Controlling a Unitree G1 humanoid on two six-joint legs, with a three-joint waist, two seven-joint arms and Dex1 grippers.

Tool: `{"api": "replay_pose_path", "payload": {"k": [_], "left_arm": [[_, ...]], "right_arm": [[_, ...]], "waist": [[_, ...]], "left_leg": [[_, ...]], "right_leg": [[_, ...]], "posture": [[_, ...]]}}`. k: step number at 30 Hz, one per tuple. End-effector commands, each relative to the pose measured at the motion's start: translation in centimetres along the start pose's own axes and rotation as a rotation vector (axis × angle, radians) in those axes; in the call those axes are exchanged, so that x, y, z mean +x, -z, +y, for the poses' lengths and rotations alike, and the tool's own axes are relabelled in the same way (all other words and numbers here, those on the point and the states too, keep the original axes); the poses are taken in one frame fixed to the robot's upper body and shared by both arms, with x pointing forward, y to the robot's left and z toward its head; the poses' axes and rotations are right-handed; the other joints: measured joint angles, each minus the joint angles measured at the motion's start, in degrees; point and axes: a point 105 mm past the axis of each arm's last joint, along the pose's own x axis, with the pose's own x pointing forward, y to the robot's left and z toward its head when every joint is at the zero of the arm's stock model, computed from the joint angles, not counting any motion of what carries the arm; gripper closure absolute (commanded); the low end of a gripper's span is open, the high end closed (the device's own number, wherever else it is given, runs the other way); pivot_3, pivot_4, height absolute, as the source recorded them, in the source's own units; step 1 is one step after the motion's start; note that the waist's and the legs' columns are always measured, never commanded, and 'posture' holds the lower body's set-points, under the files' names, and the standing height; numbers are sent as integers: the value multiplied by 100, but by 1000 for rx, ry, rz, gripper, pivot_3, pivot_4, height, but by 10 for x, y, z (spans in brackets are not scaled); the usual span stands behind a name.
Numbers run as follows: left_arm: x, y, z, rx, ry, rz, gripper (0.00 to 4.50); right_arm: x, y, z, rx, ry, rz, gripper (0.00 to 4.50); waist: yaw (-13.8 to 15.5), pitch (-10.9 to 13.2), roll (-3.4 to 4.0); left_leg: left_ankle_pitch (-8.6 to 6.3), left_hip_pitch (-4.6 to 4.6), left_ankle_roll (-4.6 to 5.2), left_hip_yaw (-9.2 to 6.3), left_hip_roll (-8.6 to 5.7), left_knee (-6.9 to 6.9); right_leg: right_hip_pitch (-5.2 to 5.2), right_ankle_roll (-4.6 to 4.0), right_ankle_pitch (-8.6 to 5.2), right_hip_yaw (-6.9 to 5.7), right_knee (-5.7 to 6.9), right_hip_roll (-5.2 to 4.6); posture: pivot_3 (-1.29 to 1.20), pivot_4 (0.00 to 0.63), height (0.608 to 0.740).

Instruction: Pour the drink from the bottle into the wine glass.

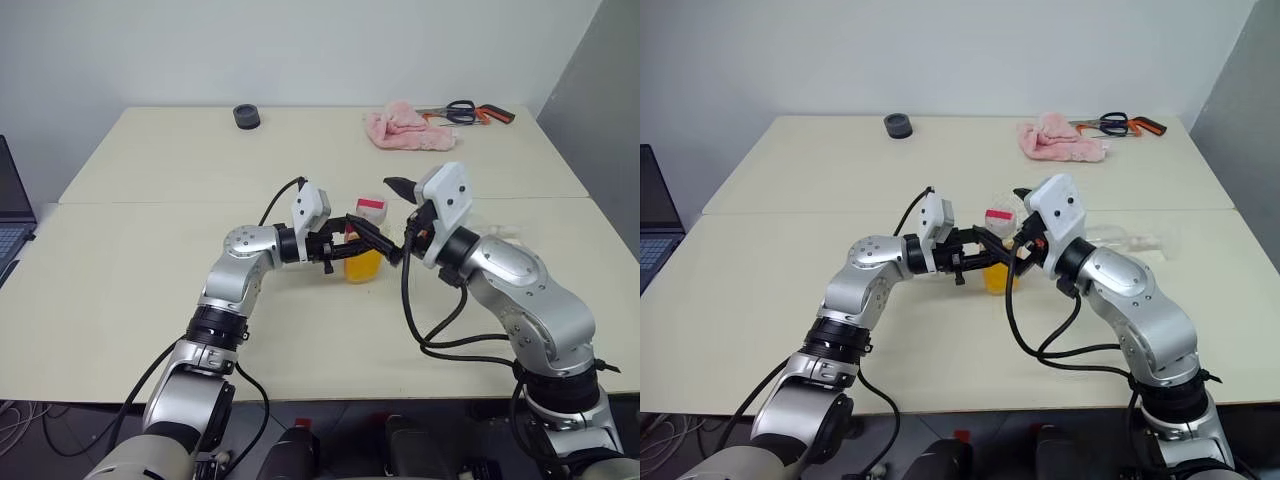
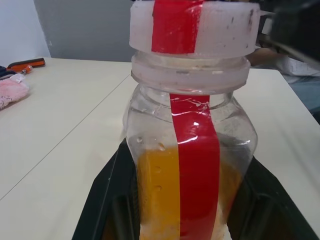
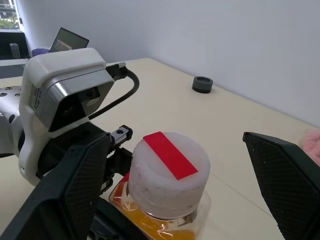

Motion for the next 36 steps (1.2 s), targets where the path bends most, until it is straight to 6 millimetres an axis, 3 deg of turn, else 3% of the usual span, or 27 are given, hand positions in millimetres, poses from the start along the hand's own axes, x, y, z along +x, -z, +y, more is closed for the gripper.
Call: {"api": "replay_pose_path", "payload": {"k": [1, 36], "left_arm": [[1, -16, -1, 57, 11, -44, 2827], [0, -16, 0, 58, 13, -37, 2827]], "right_arm": [[-3, -12, -5, -18, 26, -53, 0], [-22, -5, -10, 14, 36, -6, 0]], "waist": [[0, 0, 0], [1, 0, 0]], "left_leg": [[0, 0, 0, 0, 0, 0], [0, 0, 0, 1, 0, 0]], "right_leg": [[0, 0, 0, 0, 0, 0], [0, 0, 0, 0, 0, 0]], "posture": [[0, 150, 740], [0, 150, 740]]}}
